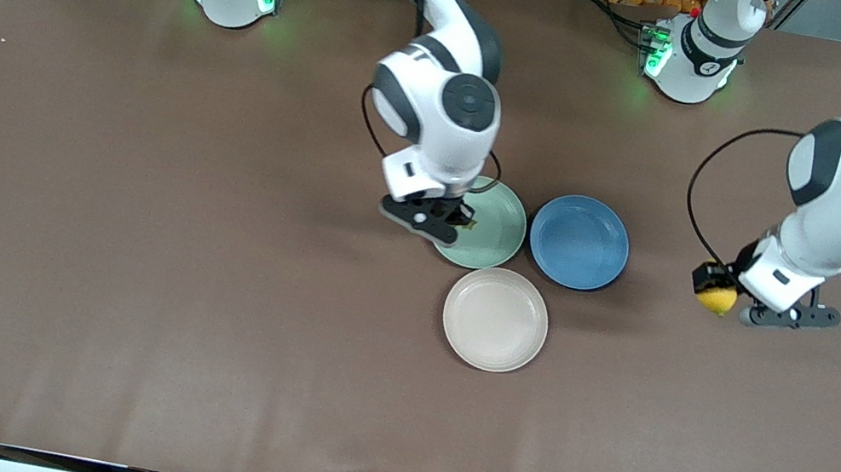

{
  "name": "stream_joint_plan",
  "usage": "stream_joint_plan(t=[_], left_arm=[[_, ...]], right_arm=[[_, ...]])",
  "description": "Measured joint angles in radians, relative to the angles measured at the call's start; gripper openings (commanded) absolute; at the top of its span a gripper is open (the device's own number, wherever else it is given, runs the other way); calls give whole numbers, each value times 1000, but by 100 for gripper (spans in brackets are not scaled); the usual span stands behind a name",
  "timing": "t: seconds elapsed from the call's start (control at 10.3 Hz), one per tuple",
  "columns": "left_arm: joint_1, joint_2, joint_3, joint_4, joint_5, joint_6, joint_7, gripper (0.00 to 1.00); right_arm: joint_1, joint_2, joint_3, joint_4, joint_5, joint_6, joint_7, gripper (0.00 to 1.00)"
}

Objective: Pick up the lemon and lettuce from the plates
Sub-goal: 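Carry the lemon and lettuce away from the plates with both grippers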

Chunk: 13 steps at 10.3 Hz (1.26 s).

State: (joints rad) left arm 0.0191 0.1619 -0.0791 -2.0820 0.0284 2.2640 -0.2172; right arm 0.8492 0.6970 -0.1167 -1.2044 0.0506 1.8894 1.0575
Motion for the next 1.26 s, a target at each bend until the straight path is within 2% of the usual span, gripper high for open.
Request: stream_joint_plan(t=[0.29,0.49,0.58,0.68,0.97,1.26], left_arm=[[48,147,1,129,35,6,23,0],[60,256,1,211,38,7,44,0],[72,310,1,249,38,7,65,19],[86,358,1,280,38,8,83,99],[107,429,-1,333,38,9,100,100],[96,429,-16,349,38,8,89,100]], right_arm=[[-182,-118,-2,4,67,-182,-245,0],[-321,-131,-4,-3,77,-278,-369,0],[-392,-130,-4,-26,79,-294,-448,0],[-461,-126,-5,-60,79,-296,-529,0],[-616,-104,-7,-162,30,-247,-698,0],[-688,-46,-6,-238,10,-124,-752,0]])
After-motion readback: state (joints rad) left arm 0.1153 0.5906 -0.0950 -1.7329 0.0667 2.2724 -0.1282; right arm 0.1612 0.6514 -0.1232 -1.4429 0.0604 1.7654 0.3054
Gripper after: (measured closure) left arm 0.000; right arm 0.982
